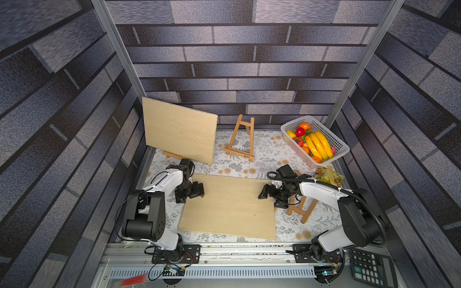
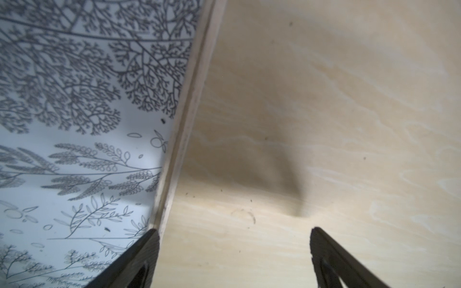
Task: Assemble the easel
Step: Pick up the drawing board.
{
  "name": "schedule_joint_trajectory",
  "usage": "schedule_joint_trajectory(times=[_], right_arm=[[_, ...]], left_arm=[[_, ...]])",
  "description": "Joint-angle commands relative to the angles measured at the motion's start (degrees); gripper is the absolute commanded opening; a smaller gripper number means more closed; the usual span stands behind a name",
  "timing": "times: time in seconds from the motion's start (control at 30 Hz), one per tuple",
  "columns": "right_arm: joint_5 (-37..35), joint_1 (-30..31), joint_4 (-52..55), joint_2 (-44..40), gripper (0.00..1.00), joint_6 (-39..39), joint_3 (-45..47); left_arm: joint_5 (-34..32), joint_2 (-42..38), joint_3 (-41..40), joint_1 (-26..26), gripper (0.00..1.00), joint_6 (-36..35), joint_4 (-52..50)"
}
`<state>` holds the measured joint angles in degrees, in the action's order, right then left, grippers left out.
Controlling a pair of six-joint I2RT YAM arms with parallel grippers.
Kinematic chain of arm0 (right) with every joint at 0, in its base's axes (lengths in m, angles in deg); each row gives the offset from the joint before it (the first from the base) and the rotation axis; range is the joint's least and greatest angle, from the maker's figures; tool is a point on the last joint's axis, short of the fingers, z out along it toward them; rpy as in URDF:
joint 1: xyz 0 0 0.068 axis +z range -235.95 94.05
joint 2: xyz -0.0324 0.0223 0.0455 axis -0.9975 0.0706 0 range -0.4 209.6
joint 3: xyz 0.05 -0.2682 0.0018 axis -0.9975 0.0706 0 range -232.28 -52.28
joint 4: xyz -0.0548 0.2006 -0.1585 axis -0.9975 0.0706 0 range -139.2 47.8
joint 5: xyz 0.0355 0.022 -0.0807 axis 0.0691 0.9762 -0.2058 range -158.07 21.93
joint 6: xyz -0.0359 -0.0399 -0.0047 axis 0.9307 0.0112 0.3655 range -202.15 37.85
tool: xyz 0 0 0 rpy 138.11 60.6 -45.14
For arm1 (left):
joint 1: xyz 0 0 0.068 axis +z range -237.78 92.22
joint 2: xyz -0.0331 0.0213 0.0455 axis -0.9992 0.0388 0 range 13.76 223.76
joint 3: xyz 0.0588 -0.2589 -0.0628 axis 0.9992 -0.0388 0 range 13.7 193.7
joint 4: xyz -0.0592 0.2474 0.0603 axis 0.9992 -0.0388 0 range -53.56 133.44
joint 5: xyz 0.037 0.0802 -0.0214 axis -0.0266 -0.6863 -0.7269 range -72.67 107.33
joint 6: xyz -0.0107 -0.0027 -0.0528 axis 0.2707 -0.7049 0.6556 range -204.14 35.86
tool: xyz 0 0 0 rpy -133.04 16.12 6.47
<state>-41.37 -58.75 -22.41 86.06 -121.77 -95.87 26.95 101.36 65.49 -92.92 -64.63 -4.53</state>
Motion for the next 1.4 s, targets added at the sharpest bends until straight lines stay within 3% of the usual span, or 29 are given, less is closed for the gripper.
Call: schedule_joint_trajectory(times=[0.0, 0.97, 1.37], right_arm=[[-1.2, 0.6, -1.8, 3.3, 0.97, 0.7, 4.0], [-0.4, 0.4, -3.0, 6.6, 0.98, 1.6, 3.4], [-0.8, 0.1, -5.3, -0.6, 0.99, 2.3, 5.7]], left_arm=[[0.4, 0.4, -0.2, 0.5, 0.96, -0.9, -0.2], [1.9, 2.1, -1.3, -0.6, 0.95, -2.2, 2.9], [5.6, 4.5, -2.5, -3.4, 0.95, -0.4, 6.2]])
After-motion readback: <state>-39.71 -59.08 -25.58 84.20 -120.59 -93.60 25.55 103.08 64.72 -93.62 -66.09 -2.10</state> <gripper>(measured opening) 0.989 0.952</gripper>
